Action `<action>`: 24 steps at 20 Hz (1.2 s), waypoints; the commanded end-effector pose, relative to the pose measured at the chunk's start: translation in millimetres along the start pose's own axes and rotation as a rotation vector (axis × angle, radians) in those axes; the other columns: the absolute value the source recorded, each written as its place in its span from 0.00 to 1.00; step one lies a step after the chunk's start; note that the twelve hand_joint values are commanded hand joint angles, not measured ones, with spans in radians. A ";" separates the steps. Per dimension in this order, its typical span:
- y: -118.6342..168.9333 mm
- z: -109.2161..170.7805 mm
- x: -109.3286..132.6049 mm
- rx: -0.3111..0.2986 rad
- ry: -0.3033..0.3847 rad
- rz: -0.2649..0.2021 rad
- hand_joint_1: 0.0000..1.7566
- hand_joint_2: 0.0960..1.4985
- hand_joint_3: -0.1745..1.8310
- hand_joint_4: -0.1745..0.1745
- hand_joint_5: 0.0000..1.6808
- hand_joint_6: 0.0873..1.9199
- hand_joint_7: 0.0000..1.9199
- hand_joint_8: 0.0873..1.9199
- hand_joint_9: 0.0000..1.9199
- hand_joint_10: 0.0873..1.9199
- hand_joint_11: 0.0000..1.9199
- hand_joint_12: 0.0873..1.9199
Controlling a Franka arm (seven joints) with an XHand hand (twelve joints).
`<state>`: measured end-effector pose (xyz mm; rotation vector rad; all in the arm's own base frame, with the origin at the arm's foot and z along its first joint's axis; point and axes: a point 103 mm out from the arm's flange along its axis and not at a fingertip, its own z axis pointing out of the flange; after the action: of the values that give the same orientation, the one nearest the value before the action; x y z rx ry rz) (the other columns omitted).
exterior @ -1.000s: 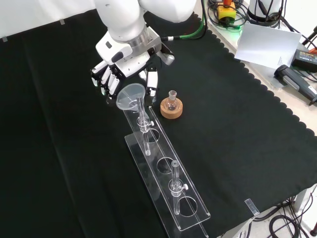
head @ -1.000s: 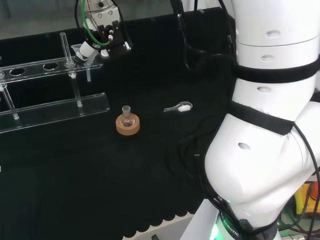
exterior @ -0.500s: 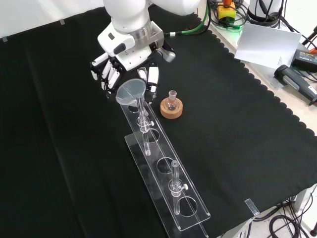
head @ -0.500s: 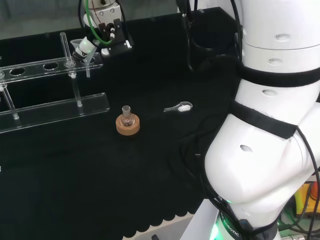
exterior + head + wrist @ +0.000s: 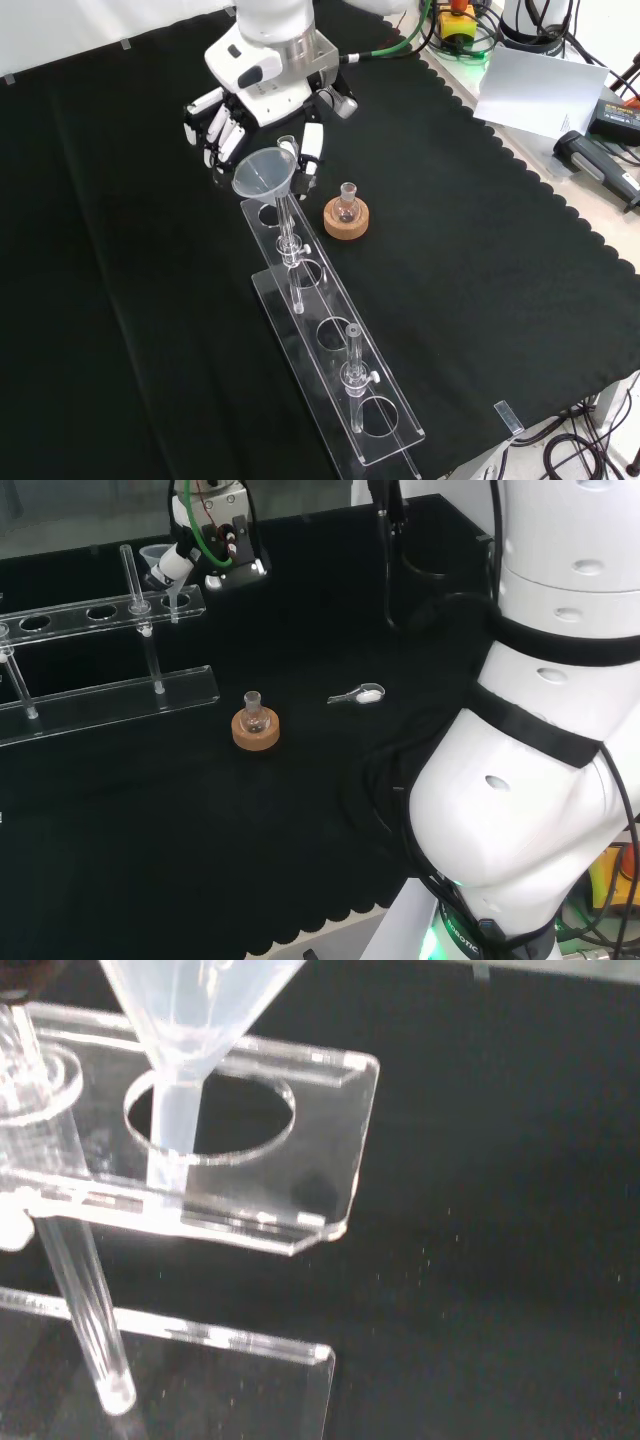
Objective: Pick up the funnel from the transparent funnel stand.
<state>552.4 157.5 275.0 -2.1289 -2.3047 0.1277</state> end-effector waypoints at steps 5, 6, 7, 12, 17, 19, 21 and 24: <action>-6.4 -24.2 -4.8 -0.133 -0.015 -0.006 0.45 0.43 0.15 0.61 0.41 0.26 0.55 0.20 0.38 0.17 0.00 0.66; -7.2 -26.5 -5.8 -0.138 -0.018 -0.008 0.45 0.43 0.15 0.61 0.41 0.26 0.55 0.21 0.38 0.17 0.00 0.66; -7.8 -28.2 -6.5 -0.141 -0.019 -0.010 0.45 0.43 0.15 0.61 0.41 0.26 0.55 0.21 0.38 0.16 0.00 0.66; -11.1 -39.2 -9.1 -0.151 -0.038 -0.022 0.46 0.43 0.16 0.62 0.41 0.27 0.55 0.21 0.38 0.16 0.00 0.66; -12.1 -48.3 -7.6 -0.163 -0.048 -0.038 0.46 0.43 0.16 0.62 0.41 0.27 0.56 0.21 0.38 0.16 0.00 0.66; -12.3 -50.7 -6.7 -0.167 -0.052 -0.042 0.46 0.42 0.16 0.63 0.41 0.27 0.56 0.21 0.38 0.16 0.00 0.66; -12.8 -52.6 -6.5 -0.168 -0.057 -0.047 0.46 0.42 0.16 0.63 0.41 0.27 0.56 0.21 0.38 0.16 0.00 0.66; -13.5 -53.5 -6.6 -0.168 -0.061 -0.051 0.46 0.42 0.16 0.63 0.41 0.27 0.56 0.21 0.38 0.16 0.00 0.66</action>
<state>543.3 152.7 328.2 -2.1710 -2.4768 -0.0050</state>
